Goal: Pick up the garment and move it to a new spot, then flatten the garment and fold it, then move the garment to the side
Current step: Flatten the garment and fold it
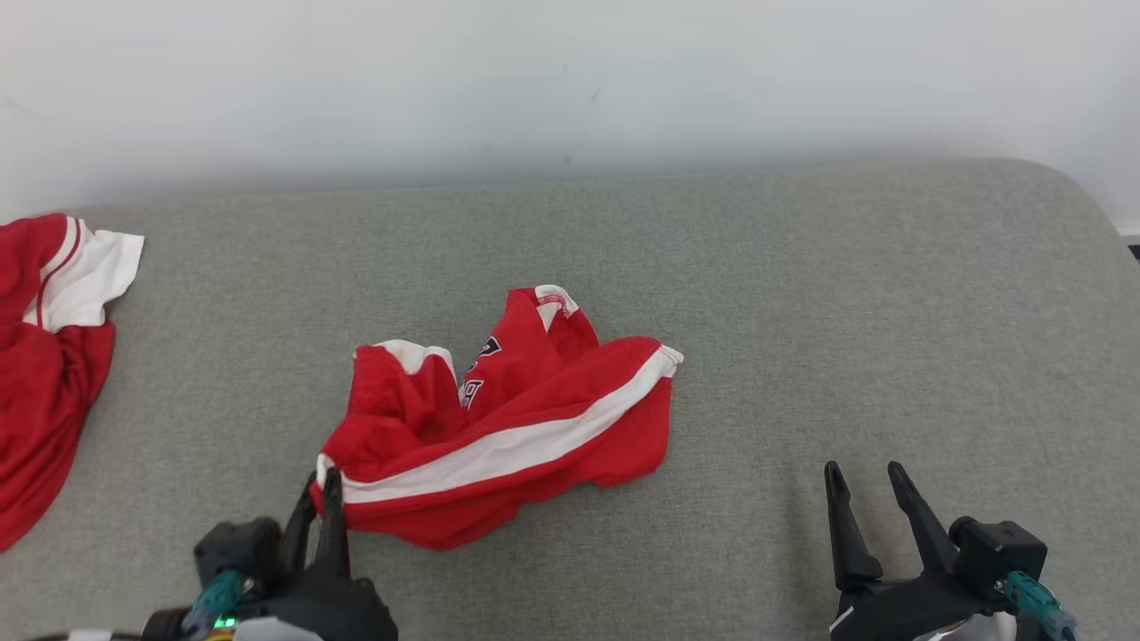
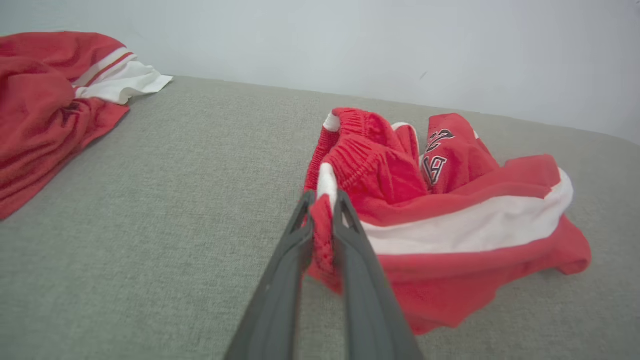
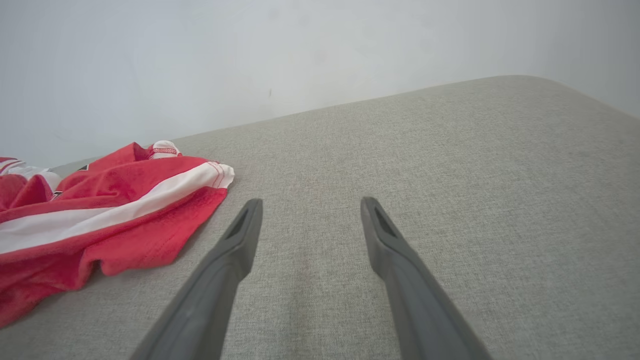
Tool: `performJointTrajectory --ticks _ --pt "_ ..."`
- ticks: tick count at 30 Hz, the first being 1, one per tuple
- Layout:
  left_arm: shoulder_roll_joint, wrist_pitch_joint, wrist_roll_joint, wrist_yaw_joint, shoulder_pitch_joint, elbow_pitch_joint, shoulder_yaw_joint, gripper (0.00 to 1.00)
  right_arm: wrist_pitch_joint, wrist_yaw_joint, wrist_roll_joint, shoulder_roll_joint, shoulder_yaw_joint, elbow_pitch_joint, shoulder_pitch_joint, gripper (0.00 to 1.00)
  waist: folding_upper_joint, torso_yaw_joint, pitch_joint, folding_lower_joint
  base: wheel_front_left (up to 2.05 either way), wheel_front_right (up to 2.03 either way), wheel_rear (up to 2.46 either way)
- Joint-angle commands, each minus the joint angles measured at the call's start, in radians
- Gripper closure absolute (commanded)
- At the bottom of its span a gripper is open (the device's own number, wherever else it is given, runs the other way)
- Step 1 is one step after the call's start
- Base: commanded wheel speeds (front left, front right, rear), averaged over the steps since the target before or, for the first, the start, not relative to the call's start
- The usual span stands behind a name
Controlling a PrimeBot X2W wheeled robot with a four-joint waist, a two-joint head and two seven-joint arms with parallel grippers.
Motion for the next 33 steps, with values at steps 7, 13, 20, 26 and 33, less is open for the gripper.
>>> performJointTrajectory --ticks 7,13,20,26,33 --pt "-0.036 -0.089 -0.064 0.017 0.135 -0.045 0.048 0.0 0.006 -0.002 -0.009 0.0 0.003 -0.007 0.006 0.0 0.0 0.032 -0.01 0.0001 0.0 0.0 0.0" --pt "-0.01 -0.107 -0.071 0.012 0.204 -0.075 0.058 0.0 0.016 -0.002 -0.016 0.0 -0.015 -0.019 0.012 0.0 0.0 0.051 -0.014 0.0001 0.0 0.0 0.0" --pt "0.09 -0.036 0.013 -0.064 0.134 -0.117 -0.025 0.0 0.038 -0.002 -0.053 0.0 -0.022 -0.052 -0.023 0.0 0.0 0.06 -0.019 0.0001 0.0 0.0 0.0" --pt "0.152 0.09 0.067 -0.118 0.044 -0.087 -0.098 0.0 0.07 -0.002 -0.078 0.0 0.006 -0.071 -0.045 0.0 0.0 0.051 -0.019 0.0001 0.0 0.0 0.0" --pt "0.176 0.159 0.076 -0.147 -0.001 -0.061 -0.128 0.05 0.081 -0.002 -0.093 0.0 0.034 -0.073 -0.075 0.0 0.0 0.034 -0.011 0.0001 0.0 0.0 0.0"
